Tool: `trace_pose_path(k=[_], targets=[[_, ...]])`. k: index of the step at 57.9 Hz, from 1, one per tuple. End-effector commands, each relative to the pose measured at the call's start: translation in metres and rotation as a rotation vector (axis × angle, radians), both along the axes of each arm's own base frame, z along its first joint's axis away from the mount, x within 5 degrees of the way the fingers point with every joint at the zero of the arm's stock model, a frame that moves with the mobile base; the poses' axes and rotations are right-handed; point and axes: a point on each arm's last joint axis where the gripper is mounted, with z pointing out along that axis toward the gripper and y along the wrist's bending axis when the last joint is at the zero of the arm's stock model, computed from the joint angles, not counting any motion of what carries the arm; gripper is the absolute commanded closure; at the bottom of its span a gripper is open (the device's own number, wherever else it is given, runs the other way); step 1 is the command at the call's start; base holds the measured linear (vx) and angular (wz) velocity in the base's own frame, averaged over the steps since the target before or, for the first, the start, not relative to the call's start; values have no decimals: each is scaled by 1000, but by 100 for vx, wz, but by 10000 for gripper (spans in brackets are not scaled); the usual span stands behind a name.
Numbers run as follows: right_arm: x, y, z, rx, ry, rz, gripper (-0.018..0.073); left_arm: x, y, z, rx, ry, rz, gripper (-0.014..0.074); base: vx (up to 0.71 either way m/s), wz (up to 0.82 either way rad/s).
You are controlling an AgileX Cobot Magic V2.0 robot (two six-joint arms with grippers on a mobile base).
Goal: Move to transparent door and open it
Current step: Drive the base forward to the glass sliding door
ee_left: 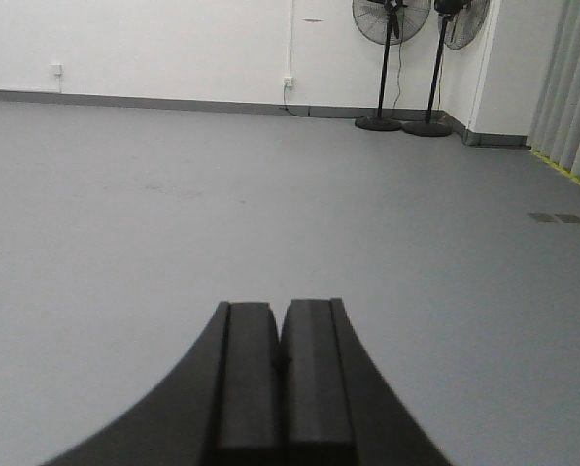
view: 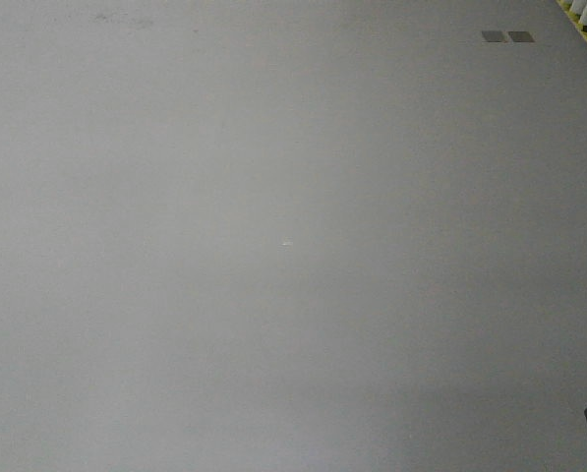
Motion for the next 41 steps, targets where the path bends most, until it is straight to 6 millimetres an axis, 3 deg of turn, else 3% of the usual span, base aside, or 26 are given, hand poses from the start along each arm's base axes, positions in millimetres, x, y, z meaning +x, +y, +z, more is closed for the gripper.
trace_pose_path(k=[1, 41], targets=[[-1, 0, 7, -19, -95, 0, 568, 0, 1, 2, -3, -77, 6, 603, 0, 0], [-1, 0, 7, -19, -95, 0, 568, 0, 1, 2, -3, -77, 6, 603, 12, 2]])
